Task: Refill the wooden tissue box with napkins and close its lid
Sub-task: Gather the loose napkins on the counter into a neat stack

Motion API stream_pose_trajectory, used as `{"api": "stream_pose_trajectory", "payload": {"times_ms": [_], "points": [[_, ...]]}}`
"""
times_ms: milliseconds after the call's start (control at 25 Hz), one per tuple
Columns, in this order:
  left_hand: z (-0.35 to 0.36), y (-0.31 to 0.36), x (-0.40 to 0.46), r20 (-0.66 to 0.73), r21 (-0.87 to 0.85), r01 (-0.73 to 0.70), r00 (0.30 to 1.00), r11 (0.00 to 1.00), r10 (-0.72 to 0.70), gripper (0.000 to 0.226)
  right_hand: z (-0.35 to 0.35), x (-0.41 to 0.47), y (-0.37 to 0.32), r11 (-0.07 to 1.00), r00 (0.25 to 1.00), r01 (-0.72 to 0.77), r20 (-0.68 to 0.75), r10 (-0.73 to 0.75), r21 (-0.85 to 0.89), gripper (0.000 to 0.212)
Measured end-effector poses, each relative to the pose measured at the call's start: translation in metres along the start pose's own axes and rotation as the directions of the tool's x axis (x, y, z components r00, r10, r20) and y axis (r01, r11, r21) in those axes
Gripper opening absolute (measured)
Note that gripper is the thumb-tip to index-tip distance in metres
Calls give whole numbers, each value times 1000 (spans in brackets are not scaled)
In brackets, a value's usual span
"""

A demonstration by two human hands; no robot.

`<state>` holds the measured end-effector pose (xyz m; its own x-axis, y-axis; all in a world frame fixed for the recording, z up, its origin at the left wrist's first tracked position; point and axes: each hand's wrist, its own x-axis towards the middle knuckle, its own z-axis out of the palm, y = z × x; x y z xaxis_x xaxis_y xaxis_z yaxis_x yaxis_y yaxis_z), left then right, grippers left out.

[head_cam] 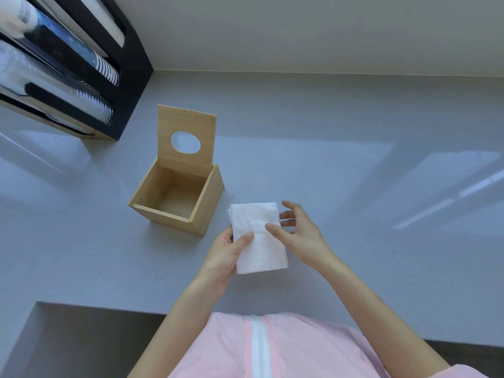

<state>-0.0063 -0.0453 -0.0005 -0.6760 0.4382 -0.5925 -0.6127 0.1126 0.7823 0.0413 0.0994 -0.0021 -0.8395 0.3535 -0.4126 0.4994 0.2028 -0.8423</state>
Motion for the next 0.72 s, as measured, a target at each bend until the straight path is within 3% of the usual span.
{"api": "stream_pose_trajectory", "payload": {"times_ms": [120, 280, 560, 720], "points": [[1, 1, 1, -13, -18, -26, 1000, 999, 26, 24, 0, -3, 8, 990, 984, -127, 134, 119, 57, 52], [2, 1, -2, -7, 14, -67, 998, 998, 67, 20, 2, -10, 15, 987, 976, -132, 184, 113, 93, 7], [-4, 9, -3, 11, 63, -139, 990, 988, 139, 10, -17, -15, 6, 998, 976, -34, 216, 22, 50, 12], [-4, 20, -4, 17, 245, -223, 974, 944, 226, 11, -32, -14, -3, 1000, 969, 19, 247, -15, -12, 5]]}}
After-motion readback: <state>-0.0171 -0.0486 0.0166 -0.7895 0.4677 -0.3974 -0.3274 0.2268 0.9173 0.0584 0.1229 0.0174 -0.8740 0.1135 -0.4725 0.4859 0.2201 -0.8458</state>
